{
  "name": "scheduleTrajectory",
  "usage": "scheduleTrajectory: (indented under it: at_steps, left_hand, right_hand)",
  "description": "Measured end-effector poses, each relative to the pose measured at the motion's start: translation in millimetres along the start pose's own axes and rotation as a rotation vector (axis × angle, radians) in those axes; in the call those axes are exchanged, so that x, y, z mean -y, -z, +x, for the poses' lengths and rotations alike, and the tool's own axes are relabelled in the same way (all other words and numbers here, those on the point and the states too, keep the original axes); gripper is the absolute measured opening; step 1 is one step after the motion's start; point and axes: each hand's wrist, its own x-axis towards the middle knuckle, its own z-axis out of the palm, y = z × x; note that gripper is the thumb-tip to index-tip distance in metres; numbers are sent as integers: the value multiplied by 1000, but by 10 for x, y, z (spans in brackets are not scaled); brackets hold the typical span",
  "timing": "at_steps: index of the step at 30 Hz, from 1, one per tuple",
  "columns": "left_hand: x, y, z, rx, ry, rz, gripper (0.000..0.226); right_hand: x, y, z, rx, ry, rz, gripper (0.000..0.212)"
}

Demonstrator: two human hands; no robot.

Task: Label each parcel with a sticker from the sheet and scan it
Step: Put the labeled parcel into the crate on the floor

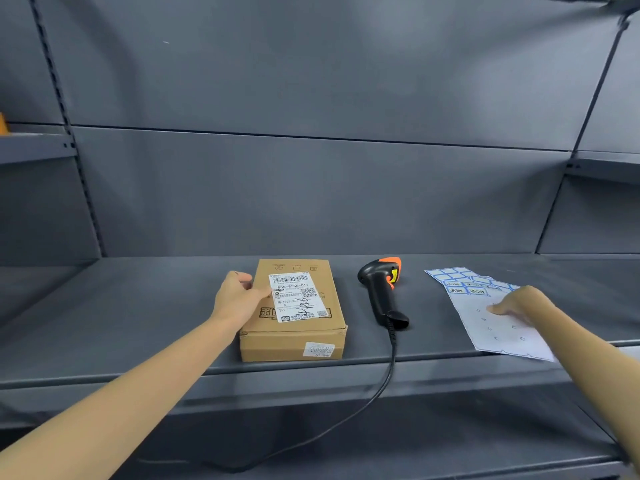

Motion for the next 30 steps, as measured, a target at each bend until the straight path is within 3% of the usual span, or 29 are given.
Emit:
scheduleTrajectory:
  at_steps: [3, 6, 9, 14, 19, 22, 26, 30]
  left_hand:
    - [-10, 24, -18, -8, 6, -42, 53]
    - [-63, 32, -39, -54, -41, -83, 56]
    - [-166, 3, -77, -79, -135, -175, 49]
    - [-372, -82, -226, -8, -233, -369, 40]
    - [-540, 5, -273, 264, -43, -733, 45]
    - [-520, 66, -278, 233, -15, -767, 20]
    - [-424, 154, -273, 194, -36, -695, 23]
    - [-395, 157, -293, 228, -66, -635, 20]
  right_hand:
    - [45, 56, -111, 0, 76, 279, 69]
    - [236, 188, -486, -82, 311, 545, 48]
    - [547, 240, -1096, -91, 561, 766, 40]
    - [942, -35, -2069, 230, 841, 1106, 34]
    - [1150, -474, -2413, 401, 858, 1092, 42]
    - [1189, -695, -2439, 442, 879, 972, 44]
    - [1249, -868, -2408, 159, 950, 677, 53]
    - [1365, -906, -2391, -165, 1230, 461, 48]
